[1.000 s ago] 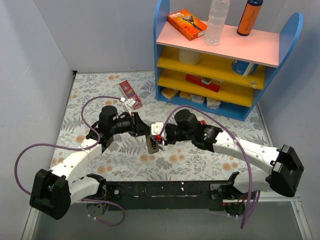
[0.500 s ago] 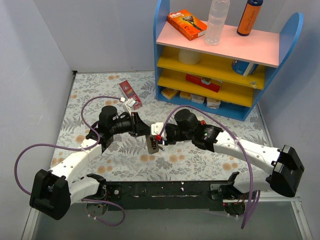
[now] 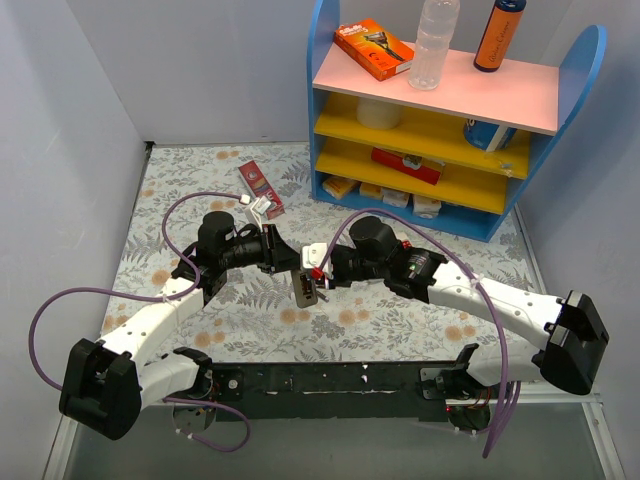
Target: Load the batteries into the remote control
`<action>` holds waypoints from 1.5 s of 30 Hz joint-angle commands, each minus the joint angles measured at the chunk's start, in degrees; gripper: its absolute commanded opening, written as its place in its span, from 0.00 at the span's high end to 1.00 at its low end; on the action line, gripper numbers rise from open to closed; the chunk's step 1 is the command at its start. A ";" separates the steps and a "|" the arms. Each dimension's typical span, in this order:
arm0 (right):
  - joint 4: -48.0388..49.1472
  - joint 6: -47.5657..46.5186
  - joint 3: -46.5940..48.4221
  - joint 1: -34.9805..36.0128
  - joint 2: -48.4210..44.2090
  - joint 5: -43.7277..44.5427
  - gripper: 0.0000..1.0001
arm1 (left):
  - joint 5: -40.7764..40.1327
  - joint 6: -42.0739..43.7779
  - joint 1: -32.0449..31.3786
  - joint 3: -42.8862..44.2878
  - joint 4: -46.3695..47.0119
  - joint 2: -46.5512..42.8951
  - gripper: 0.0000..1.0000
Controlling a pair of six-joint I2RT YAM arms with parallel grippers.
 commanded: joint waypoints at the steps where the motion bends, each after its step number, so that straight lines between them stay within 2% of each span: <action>1: 0.42 -0.04 3.00 -0.26 -0.83 -1.28 0.71 | 0.69 0.52 -0.22 2.00 0.45 -1.75 1.00; 21: -1.52 -0.22 4.06 -0.26 1.80 -2.34 0.78 | 0.95 0.52 -0.22 2.18 0.45 -1.66 1.00; 28: -2.39 -0.22 4.59 -0.26 2.95 -2.25 0.89 | 1.03 0.61 -0.22 2.27 0.36 -1.75 1.00; 45: -6.52 0.66 4.24 -0.26 6.29 0.65 0.90 | 0.33 0.70 -0.22 2.53 -0.08 -2.45 1.00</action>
